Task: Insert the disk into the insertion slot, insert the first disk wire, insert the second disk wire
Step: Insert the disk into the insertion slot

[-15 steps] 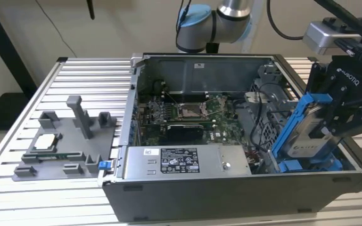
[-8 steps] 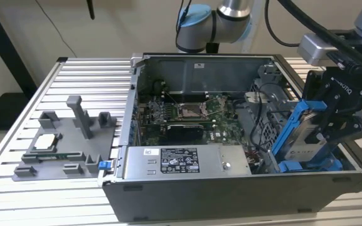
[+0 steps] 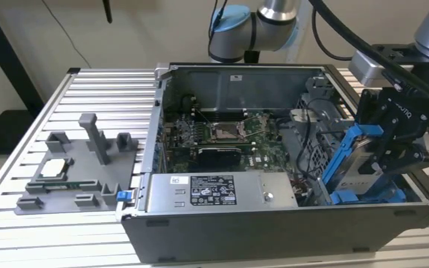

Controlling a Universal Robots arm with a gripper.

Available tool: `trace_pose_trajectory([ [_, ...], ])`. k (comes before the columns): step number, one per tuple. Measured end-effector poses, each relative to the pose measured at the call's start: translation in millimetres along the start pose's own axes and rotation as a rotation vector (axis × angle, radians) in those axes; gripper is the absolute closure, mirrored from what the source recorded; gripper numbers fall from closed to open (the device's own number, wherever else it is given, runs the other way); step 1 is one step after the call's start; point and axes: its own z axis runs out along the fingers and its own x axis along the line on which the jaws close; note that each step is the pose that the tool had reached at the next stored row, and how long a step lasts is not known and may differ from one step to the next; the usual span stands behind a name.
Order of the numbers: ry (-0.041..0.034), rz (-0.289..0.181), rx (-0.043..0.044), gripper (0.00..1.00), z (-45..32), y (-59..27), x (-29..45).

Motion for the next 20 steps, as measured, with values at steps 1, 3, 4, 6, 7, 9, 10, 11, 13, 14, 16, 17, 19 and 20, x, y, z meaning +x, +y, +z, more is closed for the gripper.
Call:
trace_pose_trajectory([
  [1,0.0003,0.0,0.0,0.0,0.0,0.0,0.0],
  [3,0.0002,0.0,0.0001,0.0,0.0,0.0,0.0],
  [4,0.0003,0.0,0.0001,0.0,-0.4,0.0,0.1],
  [6,0.0003,0.0,-0.0003,0.0,-3.5,0.2,0.1],
  [7,0.0004,0.0,-0.0008,0.0,-5.8,0.3,0.1],
  [9,0.0005,0.0,-0.0017,0.0,-10.3,0.4,0.1],
  [10,0.0006,0.0,-0.0023,0.0,-12.7,0.5,0.1],
  [11,0.0005,0.0,-0.0028,0.0,-14.9,0.6,0.1],
  [13,0.0005,0.0,-0.0038,0.0,-19.6,0.8,0.1],
  [14,0.0007,0.0,-0.0042,0.0,-22.1,0.9,0.1],
  [16,0.0007,0.0,-0.005,0.0,-27.3,1.1,-0.1],
  [17,0.0007,0.0,-0.0054,0.0,-29.6,1.2,-0.2],
  [19,0.0007,0.0,-0.0058,0.0,-32.4,1.4,-1.0],
  [20,0.0005,0.0,-0.0059,0.0,-32.8,1.5,-1.5],
])
